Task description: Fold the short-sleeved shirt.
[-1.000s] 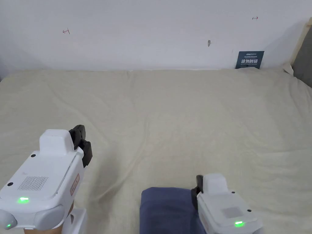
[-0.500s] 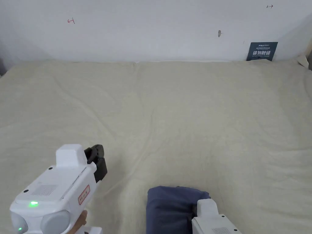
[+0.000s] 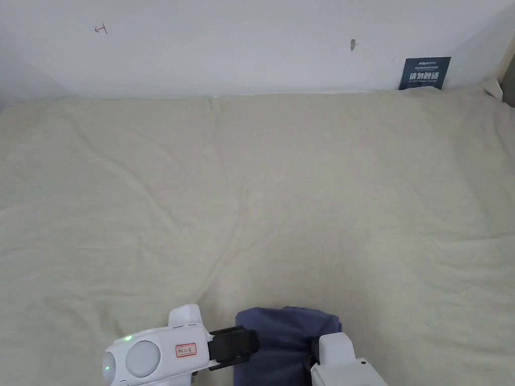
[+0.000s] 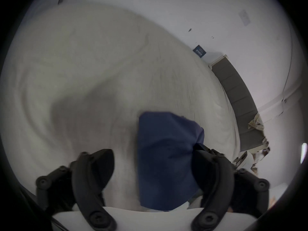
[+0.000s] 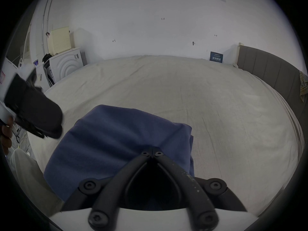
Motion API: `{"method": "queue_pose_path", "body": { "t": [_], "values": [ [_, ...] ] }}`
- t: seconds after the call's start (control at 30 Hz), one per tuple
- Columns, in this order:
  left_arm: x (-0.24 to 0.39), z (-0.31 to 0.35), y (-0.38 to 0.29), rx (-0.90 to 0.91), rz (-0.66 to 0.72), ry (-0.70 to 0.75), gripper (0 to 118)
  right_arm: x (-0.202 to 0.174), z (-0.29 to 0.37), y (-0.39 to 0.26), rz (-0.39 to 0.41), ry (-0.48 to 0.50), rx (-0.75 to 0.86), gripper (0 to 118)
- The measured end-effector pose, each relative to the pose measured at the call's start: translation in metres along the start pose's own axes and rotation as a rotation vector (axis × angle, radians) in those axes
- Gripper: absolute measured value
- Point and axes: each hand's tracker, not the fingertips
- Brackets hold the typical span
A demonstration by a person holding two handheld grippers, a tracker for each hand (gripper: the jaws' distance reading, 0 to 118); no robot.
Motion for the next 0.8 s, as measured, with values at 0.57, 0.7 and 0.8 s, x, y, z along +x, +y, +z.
{"method": "queue_pose_path", "body": {
  "t": [0.57,0.7,0.8],
  "values": [
    [0.017,-0.027,-0.004,-0.094,-0.098,-0.027,22,0.003,0.012,0.018,0.092,0.036,-0.011,2],
    [0.012,-0.003,0.011,-0.058,-0.118,-0.043,21,0.001,0.033,0.041,0.082,0.044,0.069,2],
    [-0.007,0.027,0.035,-0.011,-0.18,0.021,21,-0.003,0.046,0.063,0.099,0.043,0.132,2]
  ]
}}
